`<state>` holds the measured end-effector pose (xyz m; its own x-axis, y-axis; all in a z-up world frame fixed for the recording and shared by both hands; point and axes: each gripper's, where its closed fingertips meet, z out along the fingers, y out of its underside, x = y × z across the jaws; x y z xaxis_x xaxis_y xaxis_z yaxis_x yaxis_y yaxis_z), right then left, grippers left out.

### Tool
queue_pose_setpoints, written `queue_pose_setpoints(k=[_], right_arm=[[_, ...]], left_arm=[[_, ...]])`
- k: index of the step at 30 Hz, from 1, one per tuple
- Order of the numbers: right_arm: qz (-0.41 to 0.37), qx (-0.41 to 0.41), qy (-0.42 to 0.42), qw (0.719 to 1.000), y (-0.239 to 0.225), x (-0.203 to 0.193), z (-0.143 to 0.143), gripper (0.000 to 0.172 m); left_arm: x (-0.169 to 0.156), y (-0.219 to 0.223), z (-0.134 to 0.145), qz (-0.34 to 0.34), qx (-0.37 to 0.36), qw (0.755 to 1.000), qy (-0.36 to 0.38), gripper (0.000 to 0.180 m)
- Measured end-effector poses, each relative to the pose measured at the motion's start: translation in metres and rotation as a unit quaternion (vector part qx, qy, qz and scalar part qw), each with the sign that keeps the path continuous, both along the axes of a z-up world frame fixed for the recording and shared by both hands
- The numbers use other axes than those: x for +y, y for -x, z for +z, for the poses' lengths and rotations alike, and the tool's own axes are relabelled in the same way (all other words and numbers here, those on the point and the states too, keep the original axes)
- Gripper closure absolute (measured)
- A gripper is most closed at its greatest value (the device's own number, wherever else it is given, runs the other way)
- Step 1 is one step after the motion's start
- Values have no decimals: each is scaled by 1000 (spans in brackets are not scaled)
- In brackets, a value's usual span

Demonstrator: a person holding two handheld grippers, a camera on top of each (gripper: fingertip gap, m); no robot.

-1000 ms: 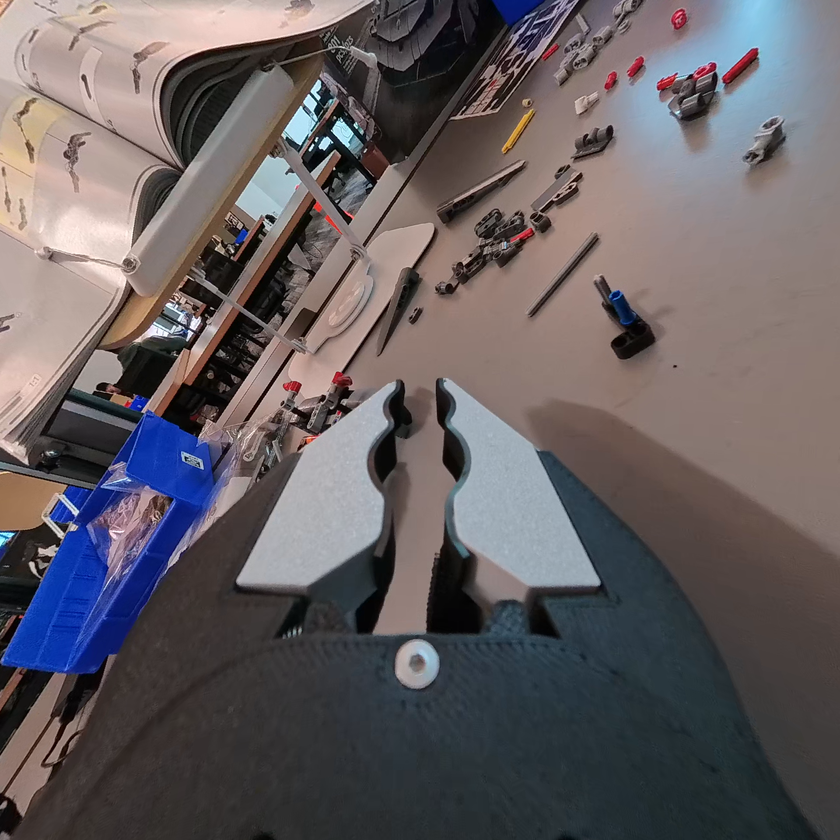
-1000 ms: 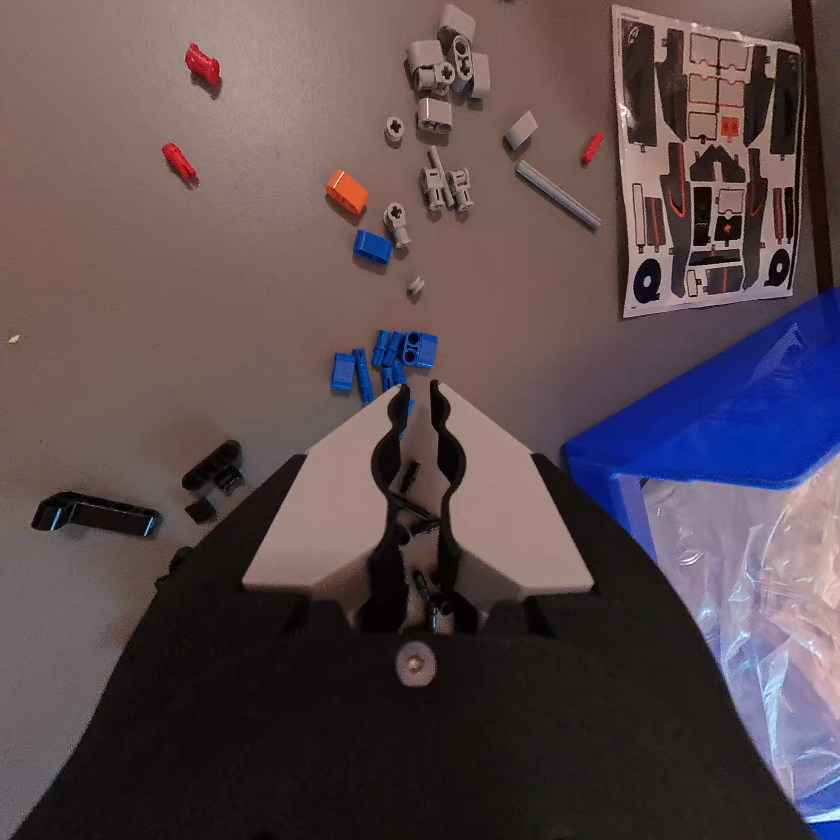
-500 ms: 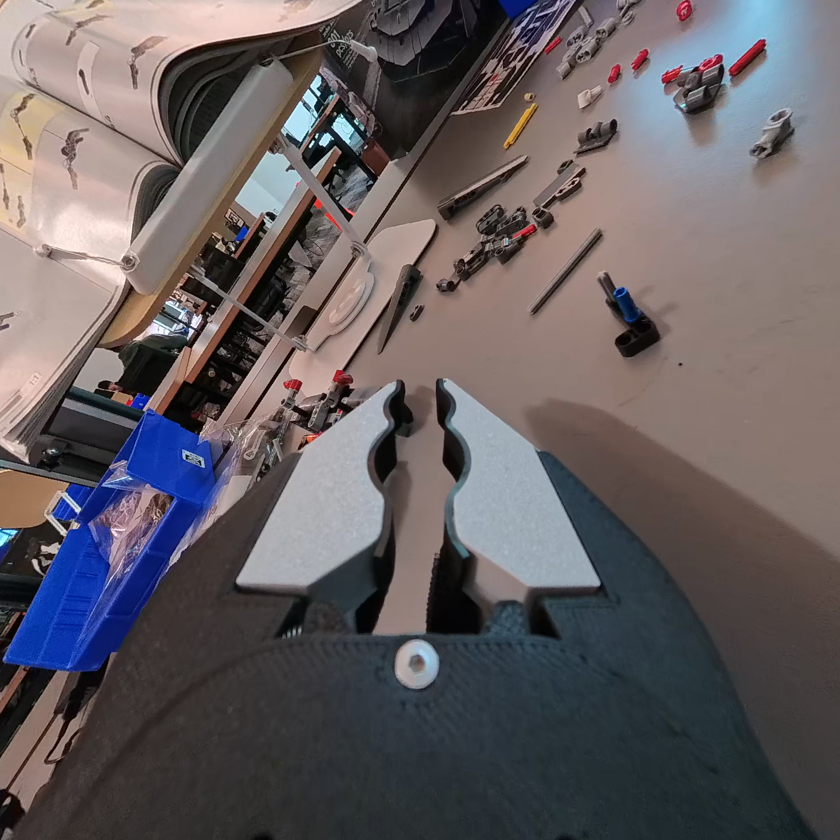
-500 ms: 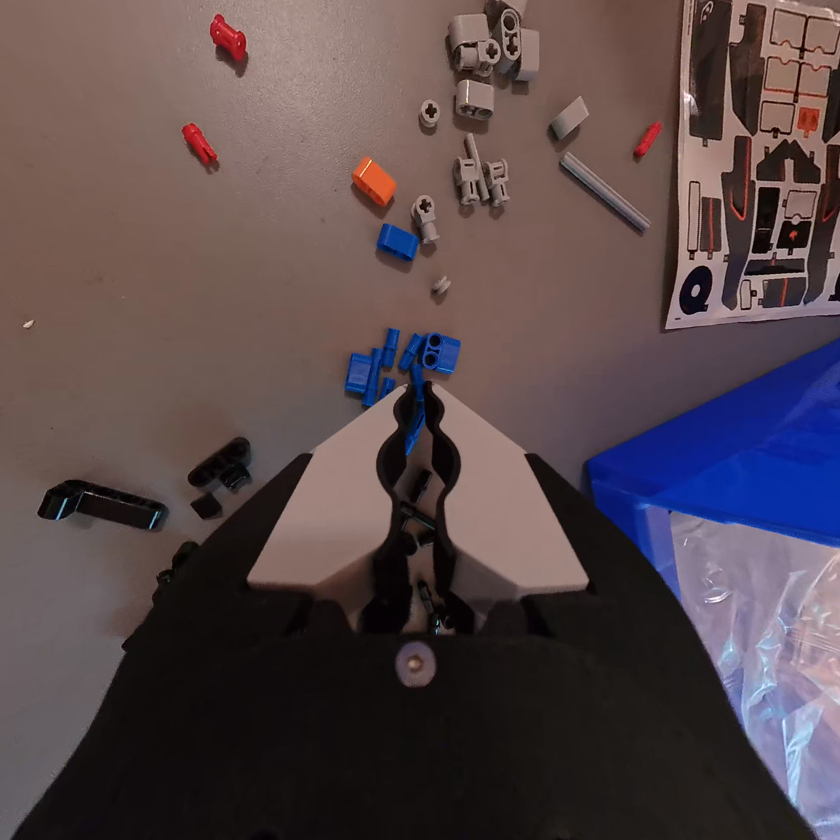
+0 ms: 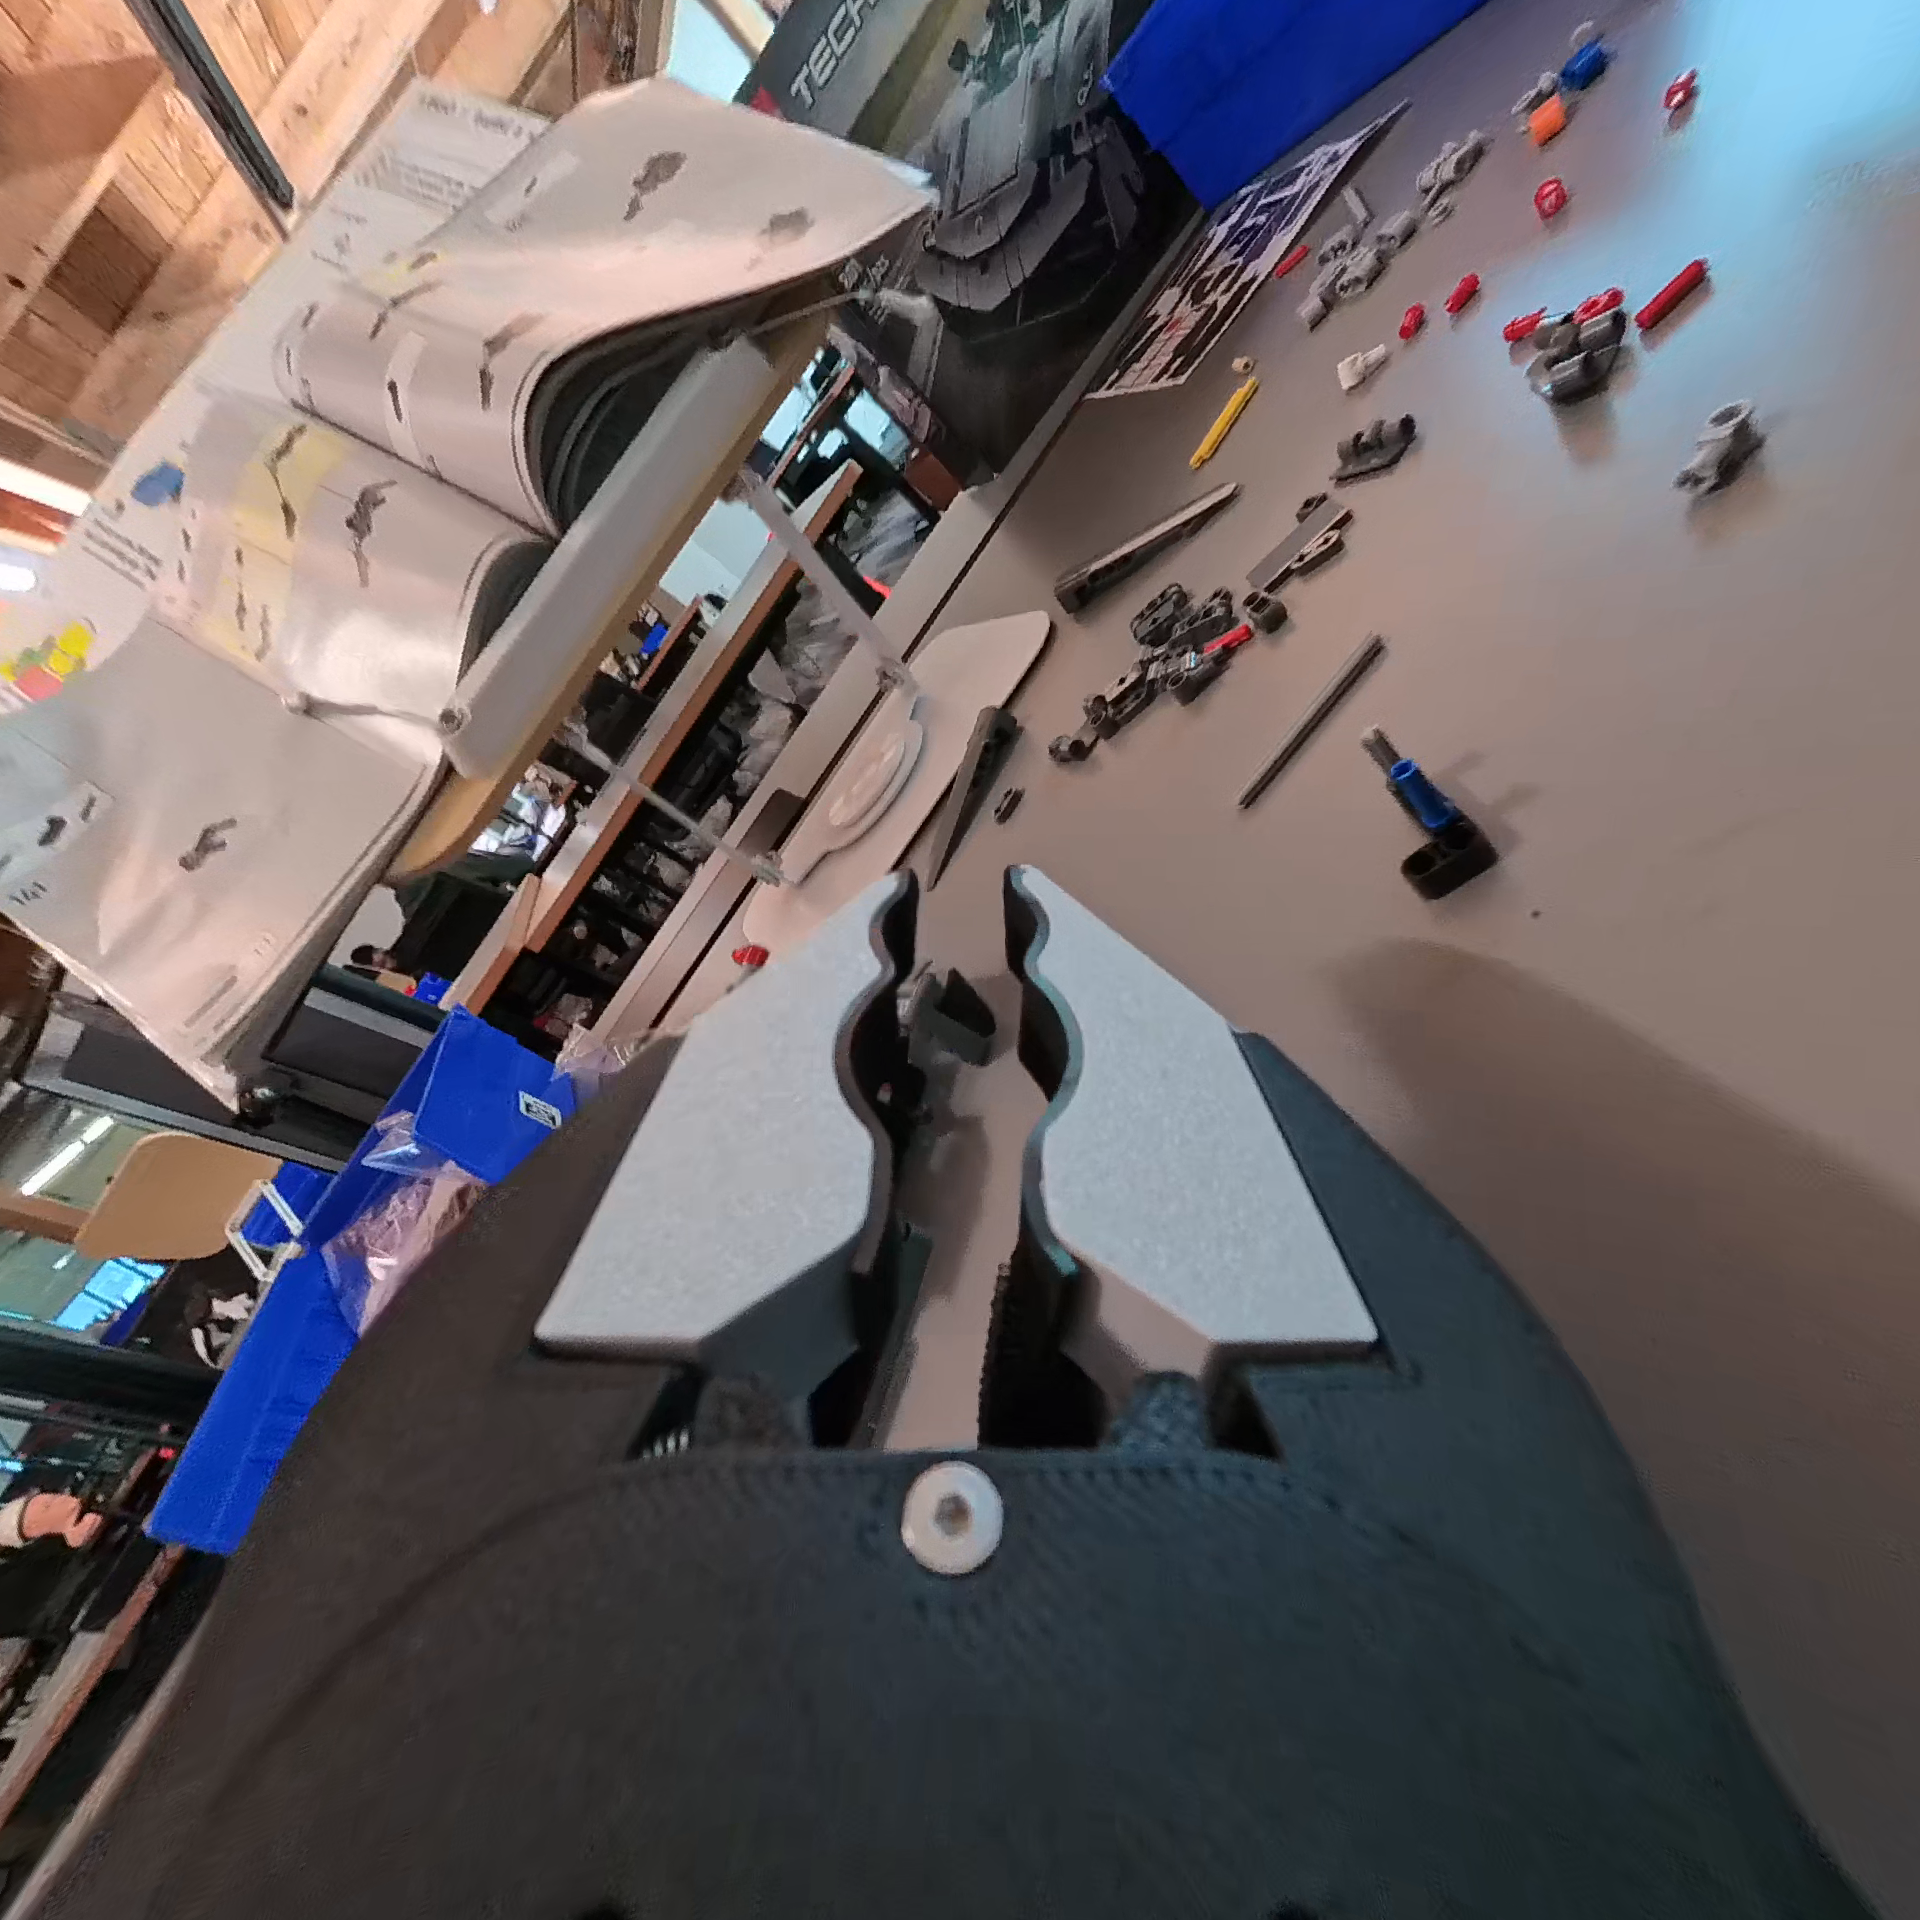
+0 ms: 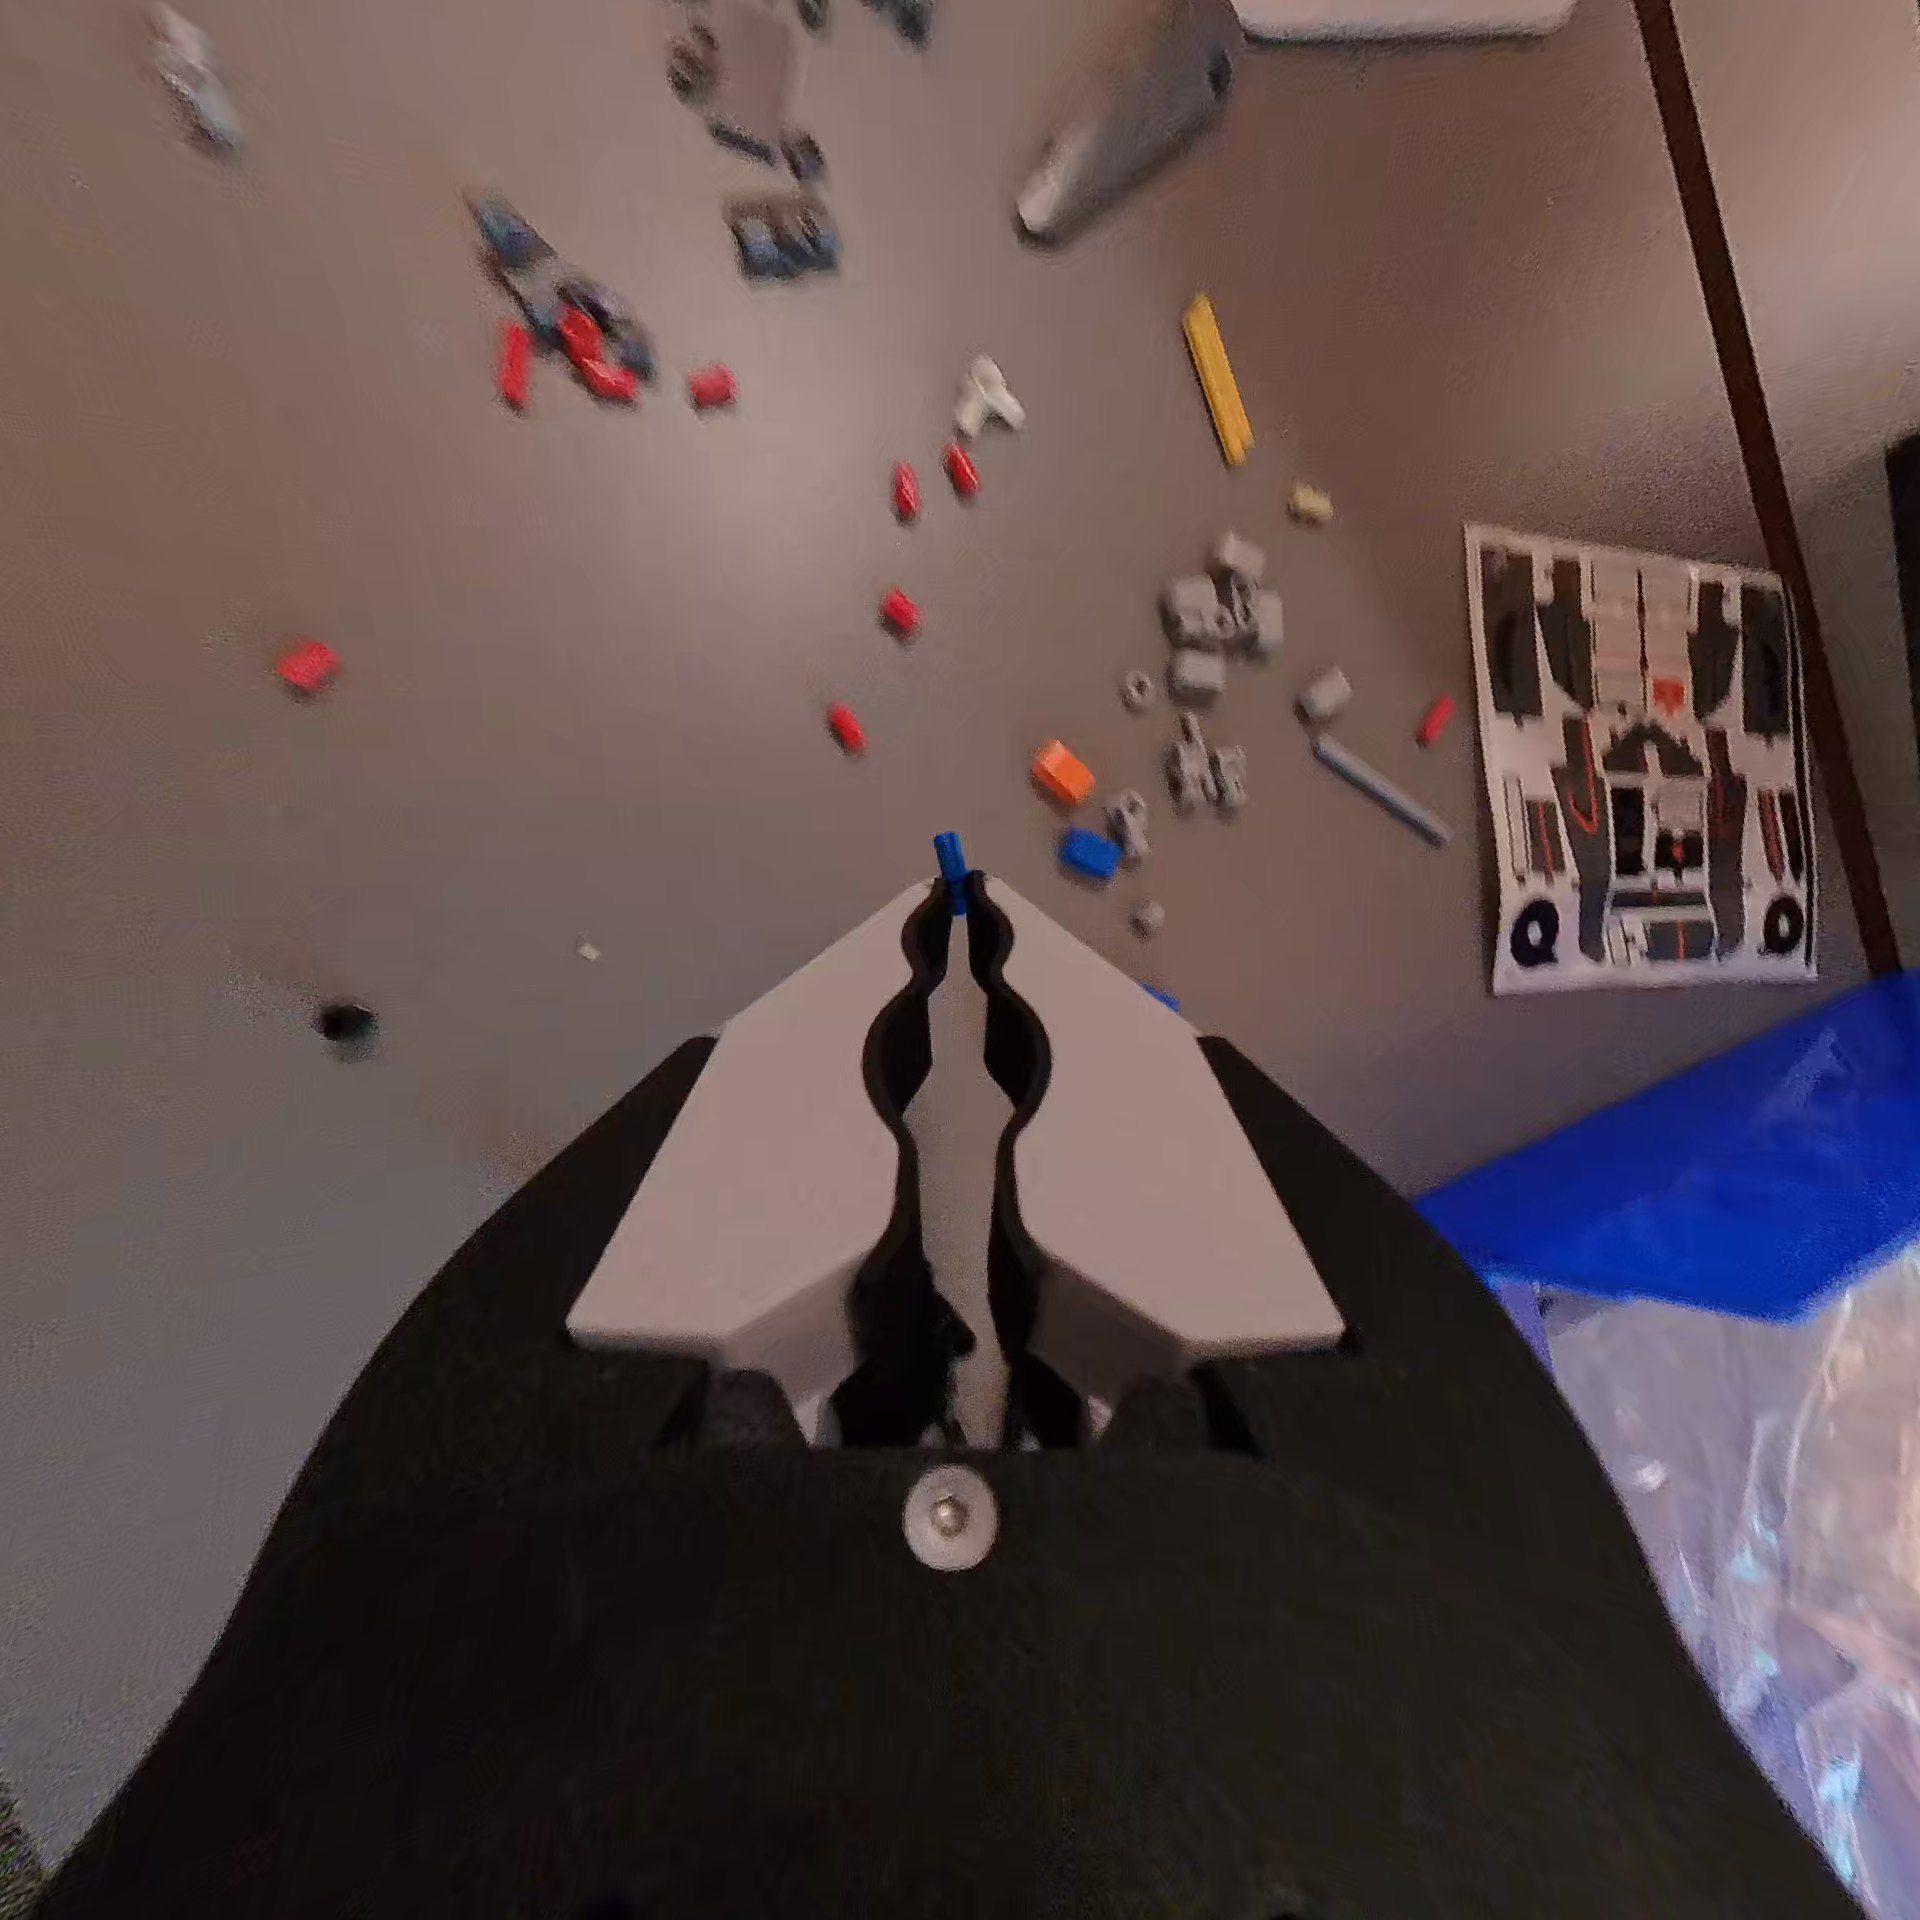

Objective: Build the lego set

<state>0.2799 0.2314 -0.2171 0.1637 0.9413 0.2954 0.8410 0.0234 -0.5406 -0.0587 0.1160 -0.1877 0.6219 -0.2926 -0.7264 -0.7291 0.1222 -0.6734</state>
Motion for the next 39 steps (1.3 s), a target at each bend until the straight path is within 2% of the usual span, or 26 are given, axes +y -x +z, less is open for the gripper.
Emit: queue_pose_setpoints(k=[5,8,18,22,26,30,33,39], right_arm=[[64,25,-10,998,55,-35,13,172],[103,36,-16,994,91,-50,17,172],[193,80,-29,977,192,-82,40,172],[193,69,-26,978,207,-82,32,172],[161,66,-27,984,191,-73,28,172],[107,119,-41,986,157,-66,50,172],[70,142,-60,986,129,-69,64,172],[-8,123,-83,989,54,-94,59,172]], left_arm=[[-13,-36,9,-55,-3,998,-23,164],[-15,-47,9,-66,12,997,-30,164],[-22,-37,15,-71,1,997,-35,164],[-22,-33,15,-74,-10,997,-33,164],[-20,-32,7,-73,-16,997,-18,164],[-22,-38,10,-90,-36,995,-17,165],[-21,-43,5,-93,-28,995,-8,165],[-17,-48,-7,-88,-4,996,11,165]])
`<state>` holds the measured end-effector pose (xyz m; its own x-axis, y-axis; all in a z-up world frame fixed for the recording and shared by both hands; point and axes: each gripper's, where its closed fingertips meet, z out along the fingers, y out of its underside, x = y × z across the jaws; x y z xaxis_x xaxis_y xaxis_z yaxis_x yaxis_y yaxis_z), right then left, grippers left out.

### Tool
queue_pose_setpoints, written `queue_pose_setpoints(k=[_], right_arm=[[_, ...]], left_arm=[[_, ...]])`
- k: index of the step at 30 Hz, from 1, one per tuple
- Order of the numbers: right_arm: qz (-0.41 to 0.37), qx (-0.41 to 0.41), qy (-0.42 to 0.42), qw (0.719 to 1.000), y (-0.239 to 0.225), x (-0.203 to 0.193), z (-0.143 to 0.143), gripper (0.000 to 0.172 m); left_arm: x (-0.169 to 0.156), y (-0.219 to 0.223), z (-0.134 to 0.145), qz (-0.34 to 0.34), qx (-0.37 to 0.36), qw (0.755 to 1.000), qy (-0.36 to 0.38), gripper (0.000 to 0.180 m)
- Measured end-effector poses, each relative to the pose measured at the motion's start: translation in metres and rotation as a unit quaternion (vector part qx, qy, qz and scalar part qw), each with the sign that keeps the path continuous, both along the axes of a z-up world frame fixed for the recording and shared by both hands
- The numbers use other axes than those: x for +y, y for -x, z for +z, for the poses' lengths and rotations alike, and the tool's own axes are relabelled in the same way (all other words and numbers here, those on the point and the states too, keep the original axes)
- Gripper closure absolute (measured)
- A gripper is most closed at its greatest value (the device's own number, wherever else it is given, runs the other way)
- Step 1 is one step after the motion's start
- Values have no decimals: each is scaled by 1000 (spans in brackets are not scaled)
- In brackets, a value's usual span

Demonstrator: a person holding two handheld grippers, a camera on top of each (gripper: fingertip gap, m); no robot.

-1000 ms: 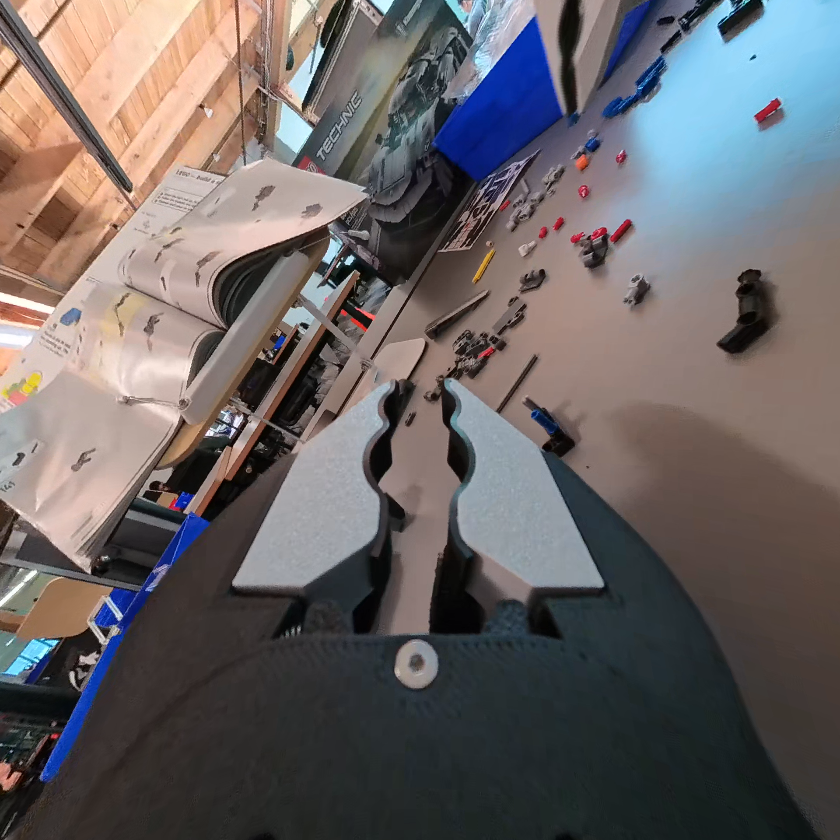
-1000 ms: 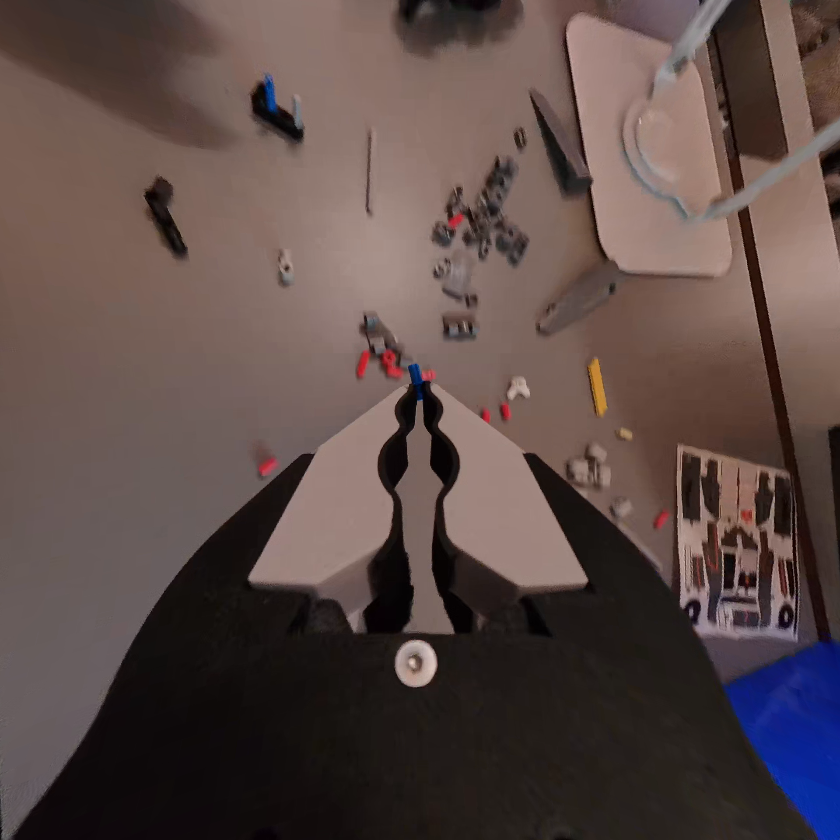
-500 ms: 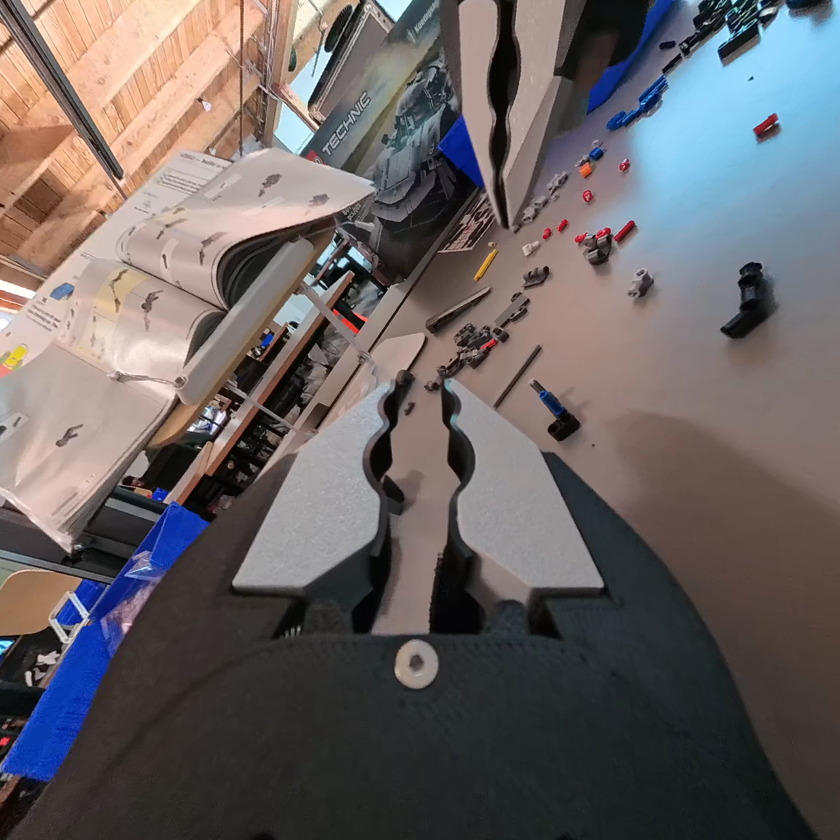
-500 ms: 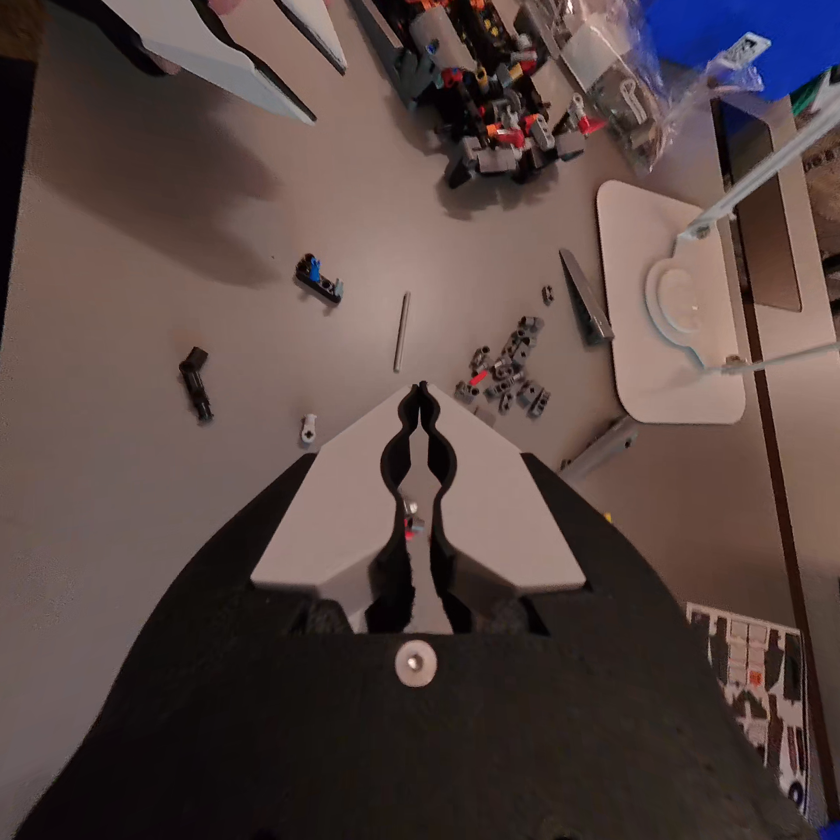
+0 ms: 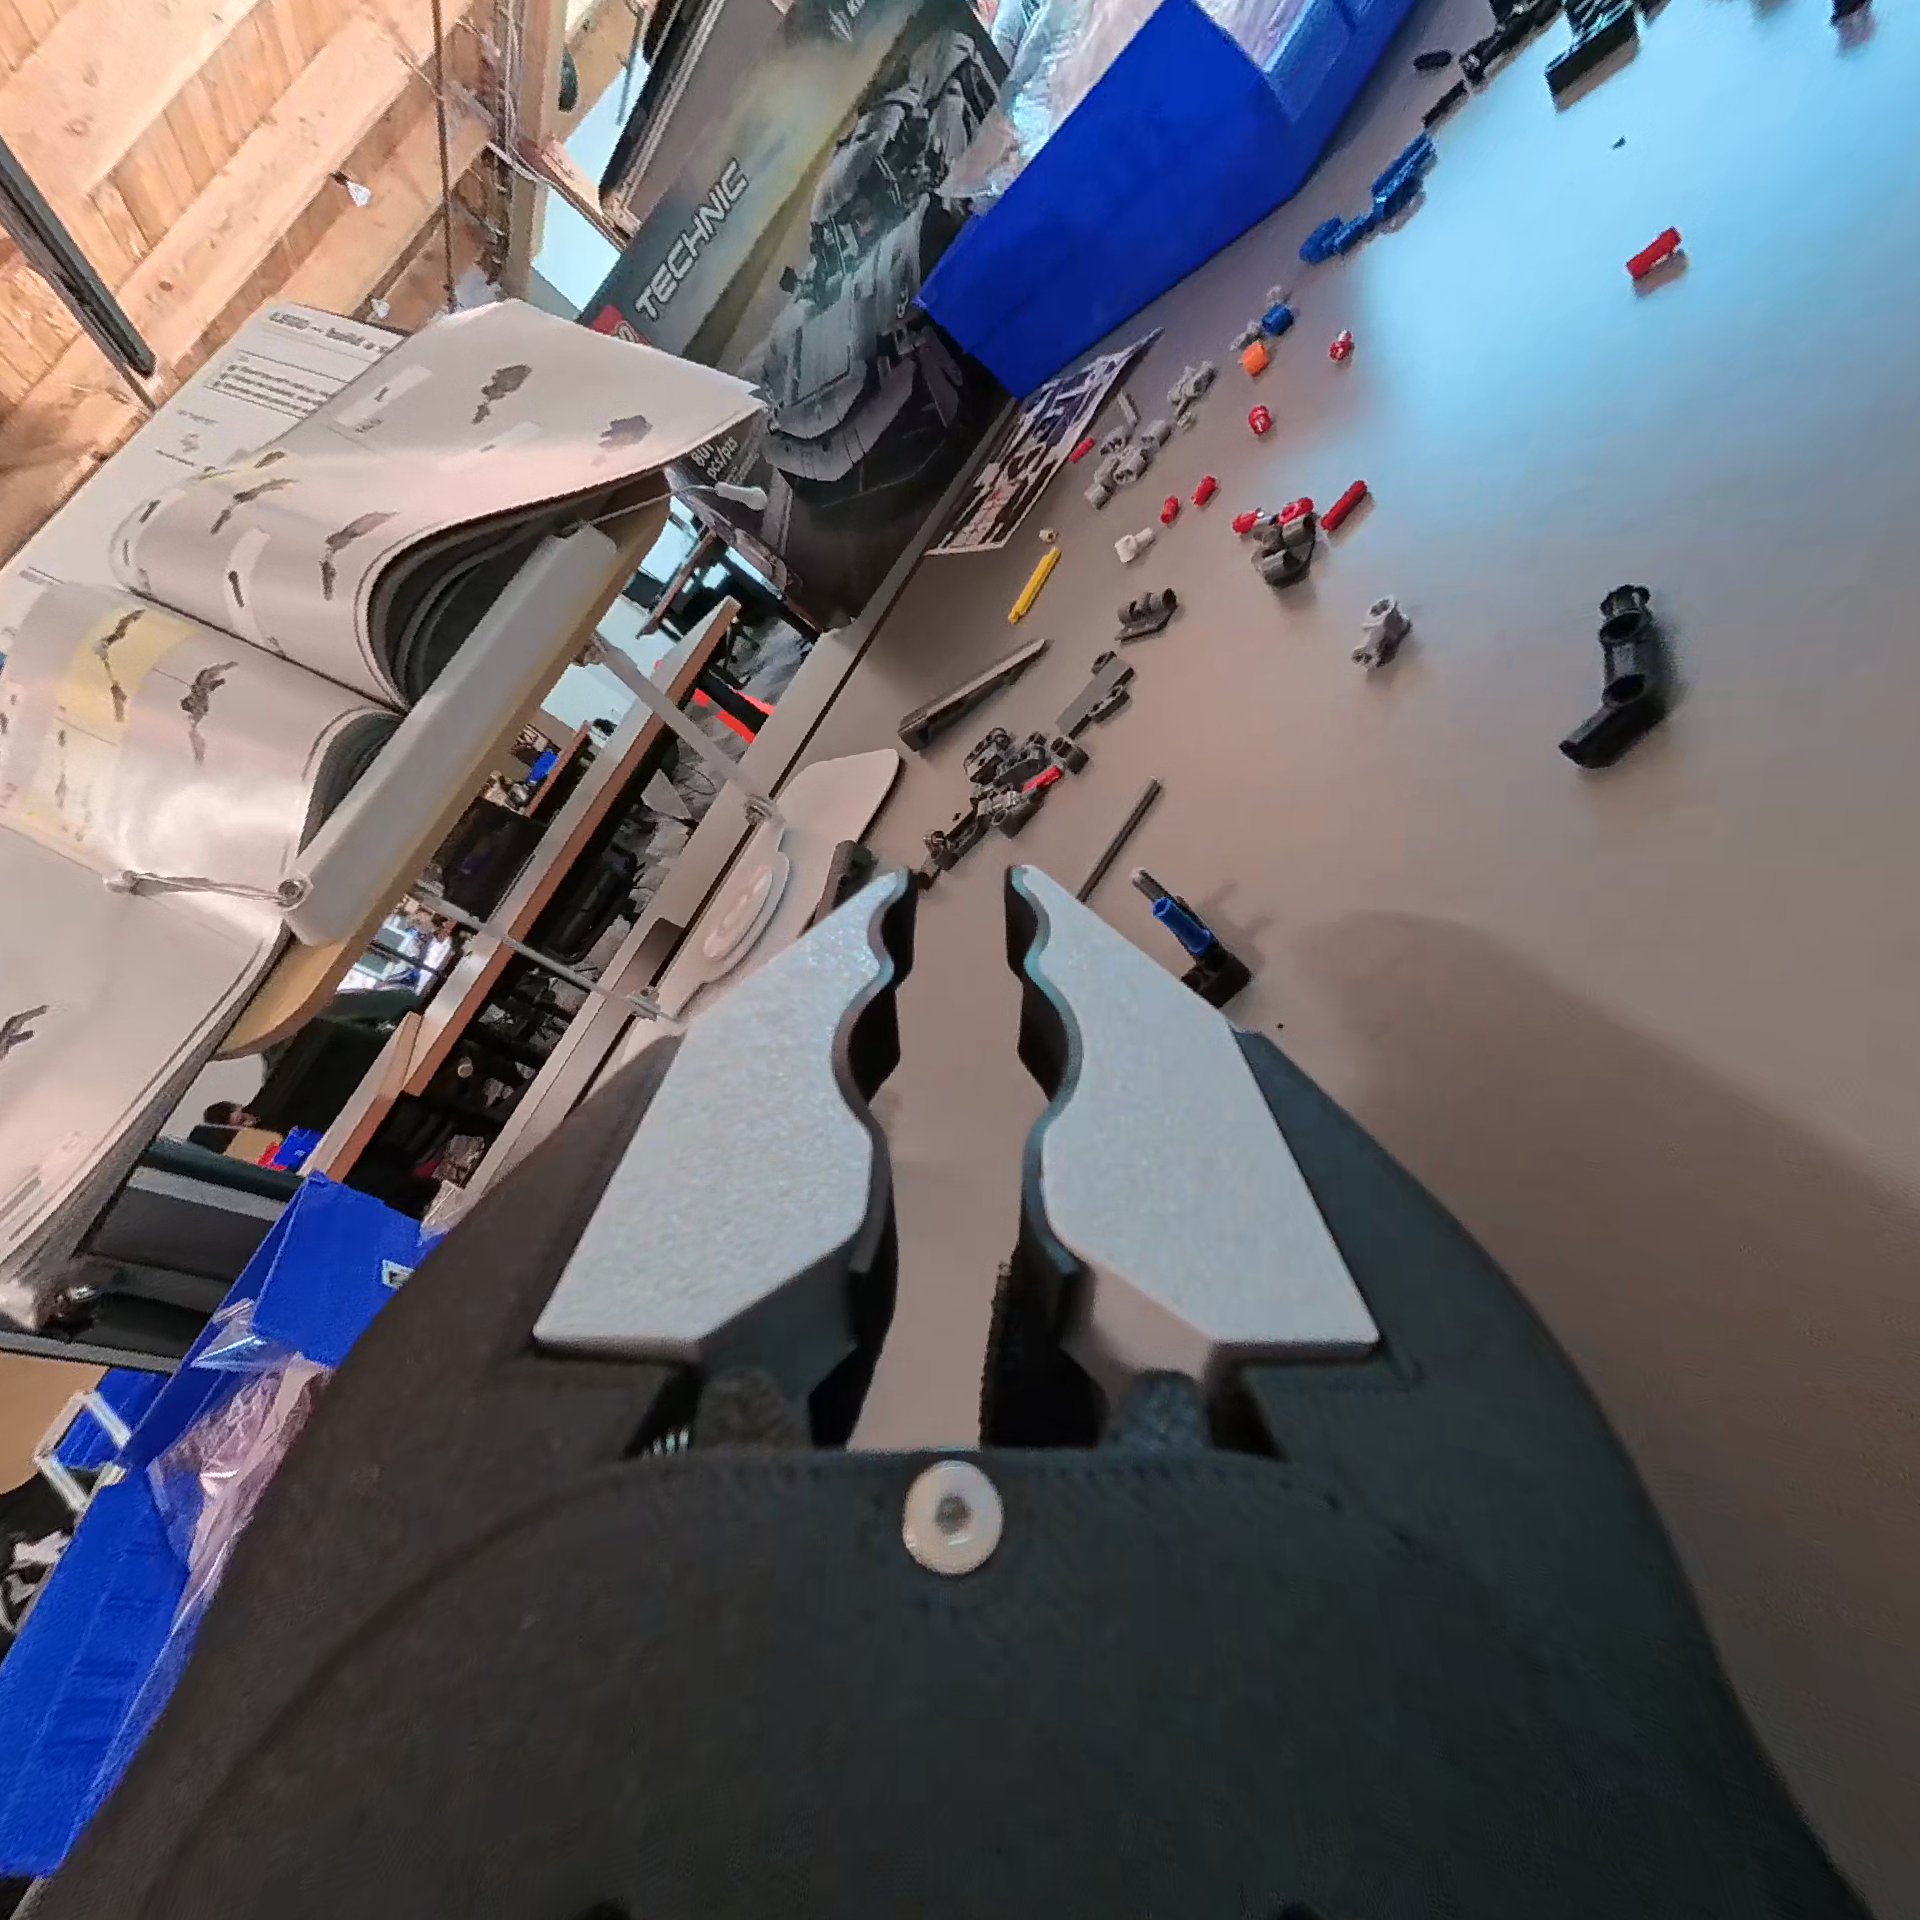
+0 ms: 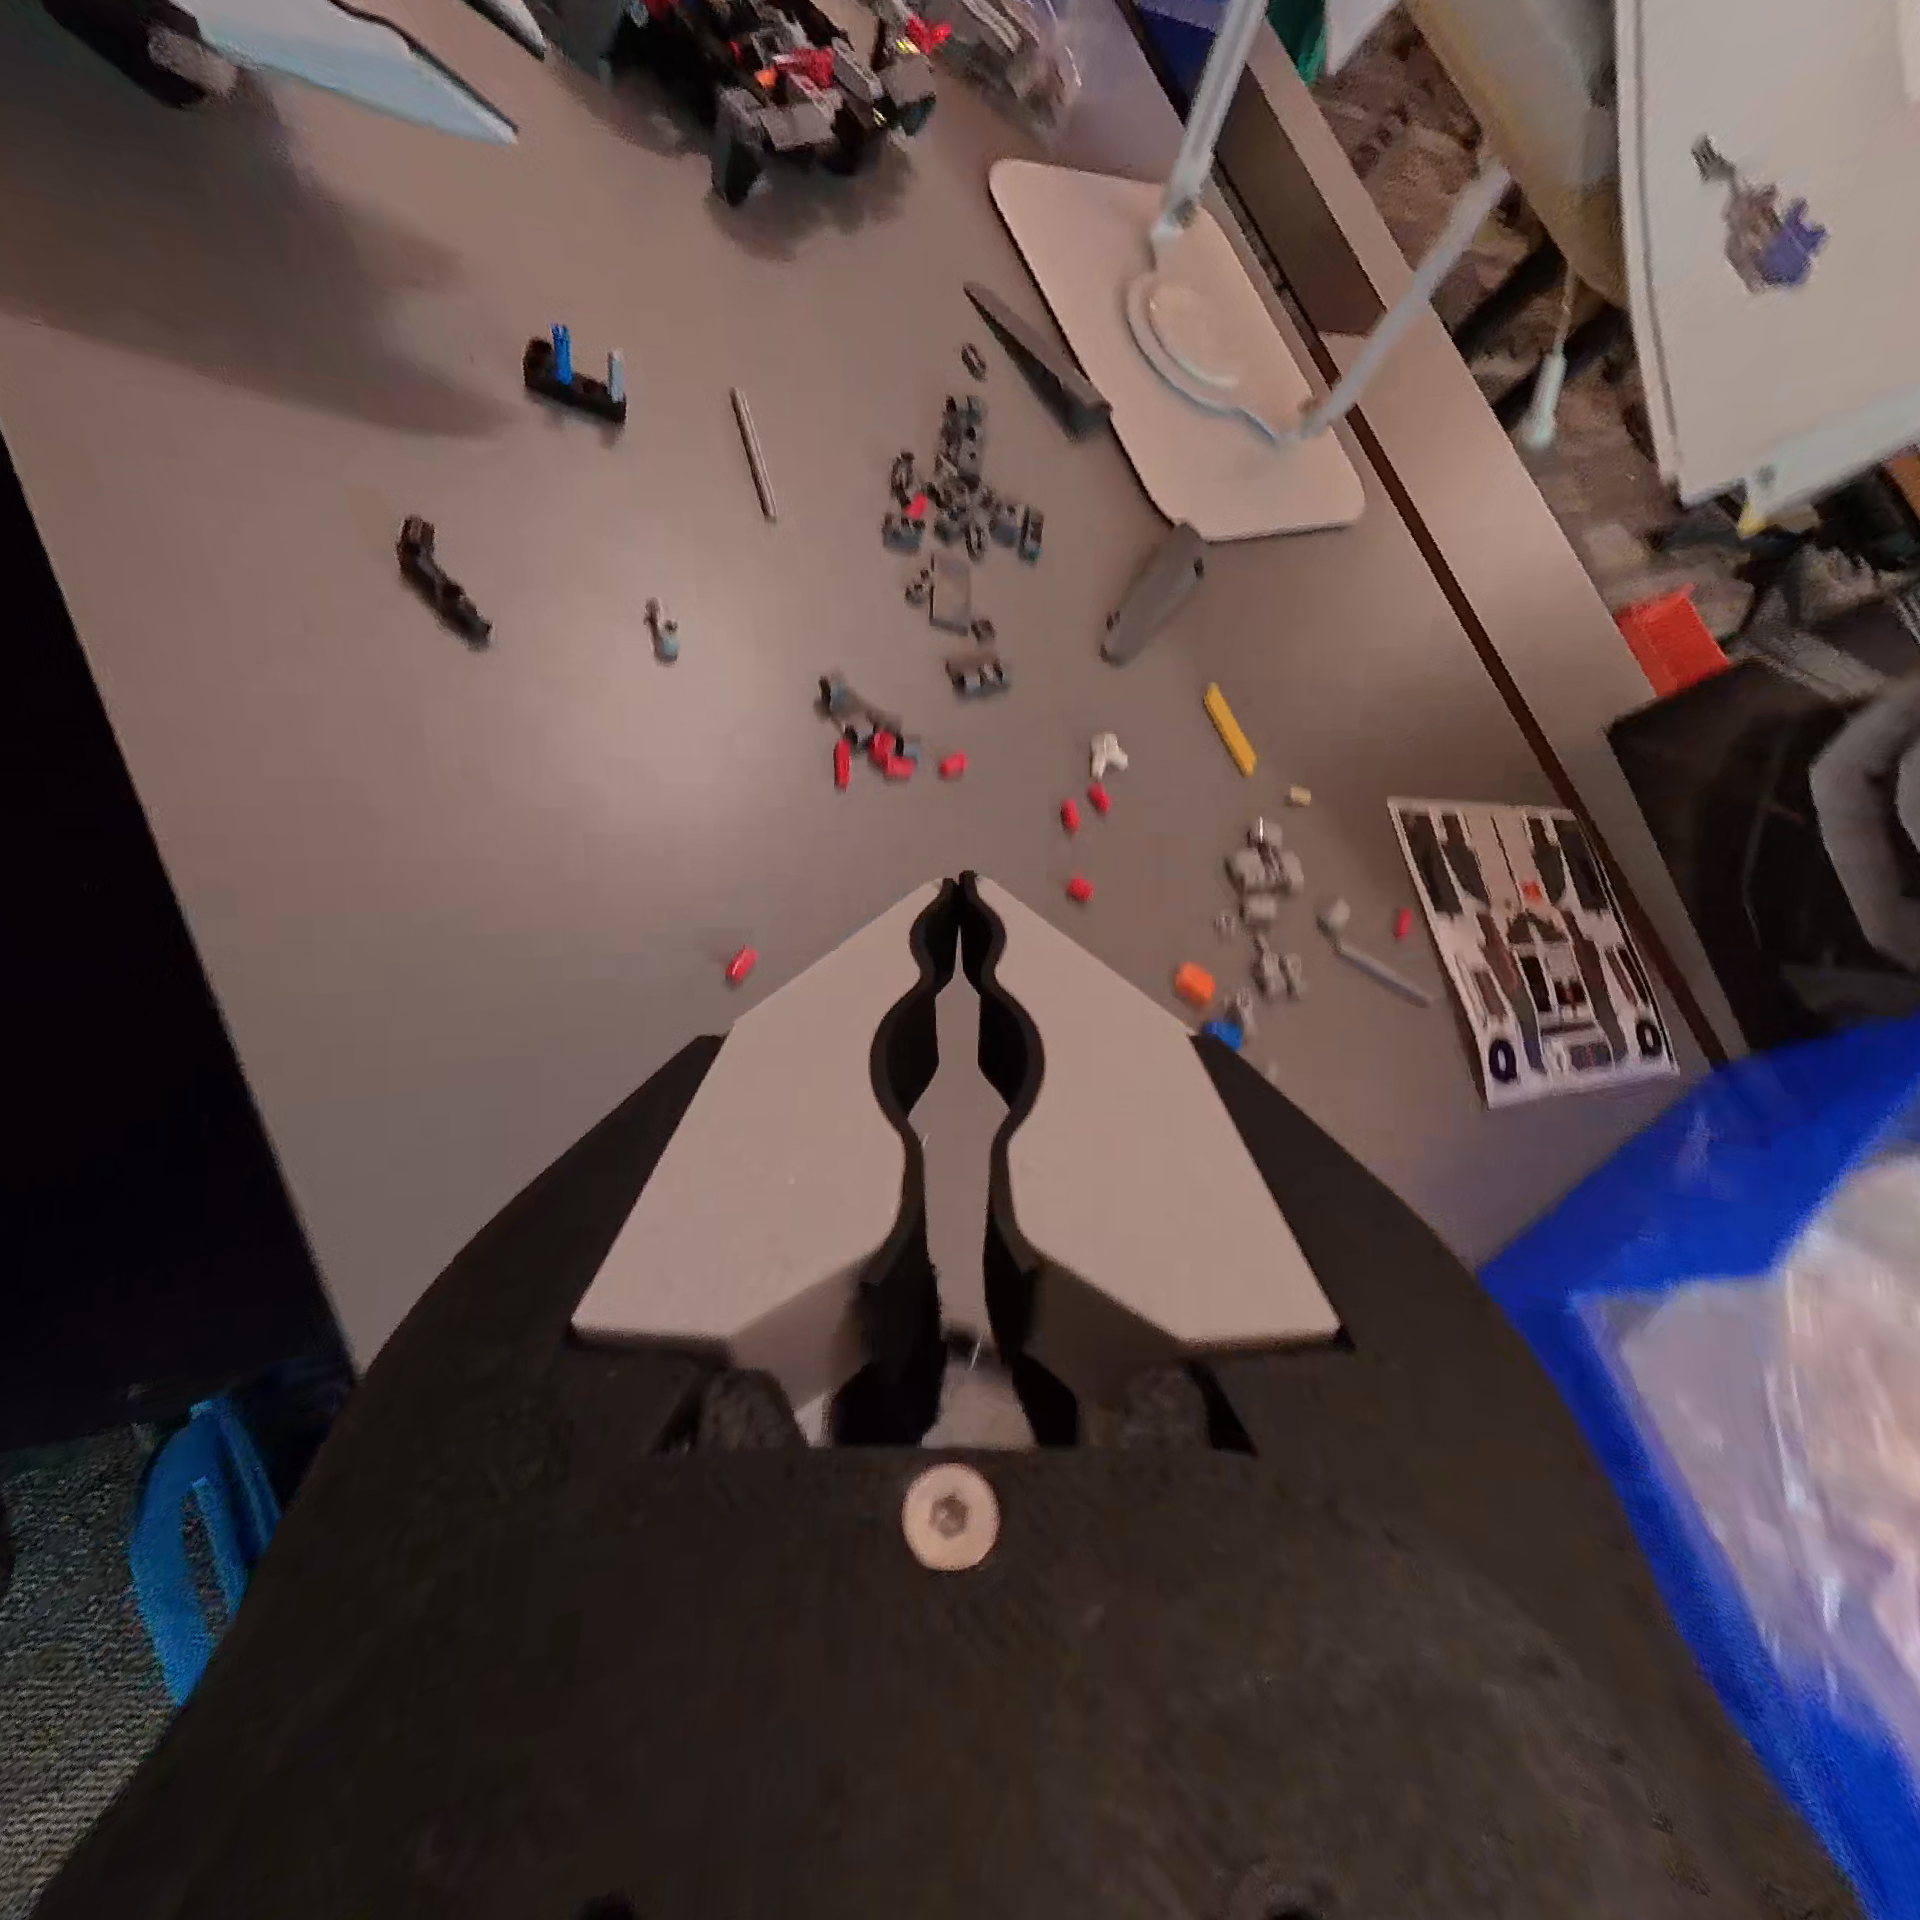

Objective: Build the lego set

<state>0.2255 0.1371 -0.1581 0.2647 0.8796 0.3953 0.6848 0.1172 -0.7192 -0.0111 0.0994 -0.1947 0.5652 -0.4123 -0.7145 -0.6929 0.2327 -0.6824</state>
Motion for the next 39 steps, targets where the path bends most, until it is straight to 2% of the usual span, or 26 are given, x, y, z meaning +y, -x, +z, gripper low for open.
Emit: queue_pose_setpoints(k=[7,12,16,19,22,25,29,34,39], right_arm=[[-57,29,5,998,-70,-34,-10,170],[-82,8,19,996,-93,-29,-28,163],[-131,1,-17,991,-114,-17,-32,161],[-163,62,-26,984,-127,-8,-35,160],[-188,101,-24,977,-144,1,-53,153],[-218,82,-67,970,-156,10,-67,152],[-232,62,-121,963,-159,12,-64,152],[-259,58,-233,936,-170,10,-47,169],[-273,30,-266,924,-177,14,-49,172]], left_arm=[[9,0,-12,27,33,999,13,165],[13,6,-16,52,47,997,11,166],[16,9,-18,63,49,997,14,166],[20,10,-23,69,61,996,19,167],[26,13,-30,86,84,992,24,165],[30,16,-34,105,106,989,20,164],[35,22,-40,129,133,982,17,165],[38,24,-43,141,152,978,12,168],[39,25,-44,149,164,975,7,170]])
